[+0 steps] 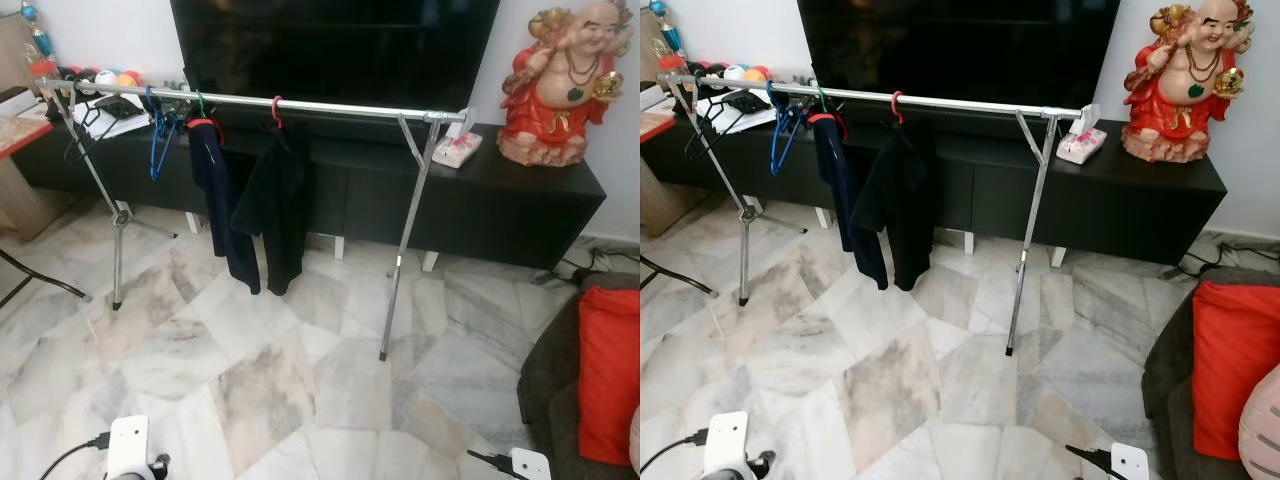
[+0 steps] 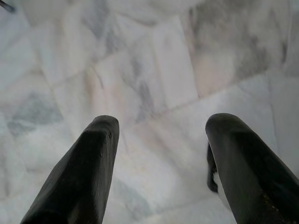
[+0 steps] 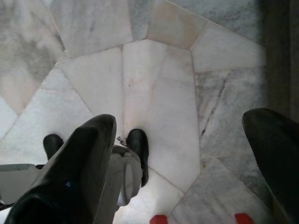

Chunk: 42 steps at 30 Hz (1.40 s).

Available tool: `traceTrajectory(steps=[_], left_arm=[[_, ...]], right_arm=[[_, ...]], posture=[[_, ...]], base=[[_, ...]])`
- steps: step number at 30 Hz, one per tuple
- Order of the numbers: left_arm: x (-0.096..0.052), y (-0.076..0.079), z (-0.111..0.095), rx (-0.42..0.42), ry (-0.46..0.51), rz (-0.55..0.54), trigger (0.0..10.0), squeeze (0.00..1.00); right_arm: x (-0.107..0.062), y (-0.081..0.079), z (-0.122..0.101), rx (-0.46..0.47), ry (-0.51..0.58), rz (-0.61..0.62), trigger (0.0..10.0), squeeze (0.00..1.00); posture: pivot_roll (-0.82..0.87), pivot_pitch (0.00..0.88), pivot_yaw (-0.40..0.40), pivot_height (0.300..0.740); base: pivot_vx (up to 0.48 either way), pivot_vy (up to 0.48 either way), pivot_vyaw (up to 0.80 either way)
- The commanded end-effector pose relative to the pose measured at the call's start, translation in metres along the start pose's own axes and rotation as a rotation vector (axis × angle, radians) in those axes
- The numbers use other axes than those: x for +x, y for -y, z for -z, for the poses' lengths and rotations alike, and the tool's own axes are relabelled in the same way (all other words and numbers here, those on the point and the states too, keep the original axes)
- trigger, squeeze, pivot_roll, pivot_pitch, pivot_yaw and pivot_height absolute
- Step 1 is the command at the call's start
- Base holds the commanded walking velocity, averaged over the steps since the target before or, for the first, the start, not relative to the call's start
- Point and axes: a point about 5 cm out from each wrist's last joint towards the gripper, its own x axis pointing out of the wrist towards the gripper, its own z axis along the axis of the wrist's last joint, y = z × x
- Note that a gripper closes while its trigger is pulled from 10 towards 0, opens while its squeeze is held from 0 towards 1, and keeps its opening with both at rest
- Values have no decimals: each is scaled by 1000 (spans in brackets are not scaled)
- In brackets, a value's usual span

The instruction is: Hang hanger

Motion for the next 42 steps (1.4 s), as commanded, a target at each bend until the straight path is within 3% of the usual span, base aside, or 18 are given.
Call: traceTrajectory(steps=[1,4,12,18,27,34,42], left_arm=[[1,7,5,40,-26,31,10000,0],[0,15,13,91,-69,73,10000,0],[-1,24,22,113,-98,118,10000,0],[-2,19,26,119,-115,112,10000,0],[-3,8,33,133,-135,91,10000,0],[-5,-1,42,143,-160,71,10000,0],[-8,3,50,140,-179,72,10000,0]], right_arm=[[0,1,-3,8,10,10,10000,0],[0,2,-3,14,10,23,10000,0],[0,2,-1,29,7,44,10000,0],[0,2,1,42,-1,51,10000,0],[0,2,1,36,-4,59,10000,0],[0,2,1,37,-4,62,10000,0],[0,1,1,40,-3,62,10000,0]], posture=[[-57,0,-15,740],[-64,0,-13,740],[-74,0,-3,740],[-75,0,2,740],[-71,0,2,740],[-69,0,3,740],[-67,0,6,740]], base=[[0,0,0],[0,0,0],[0,44,0],[0,480,0],[0,422,-753],[0,0,-746],[0,0,-738]])
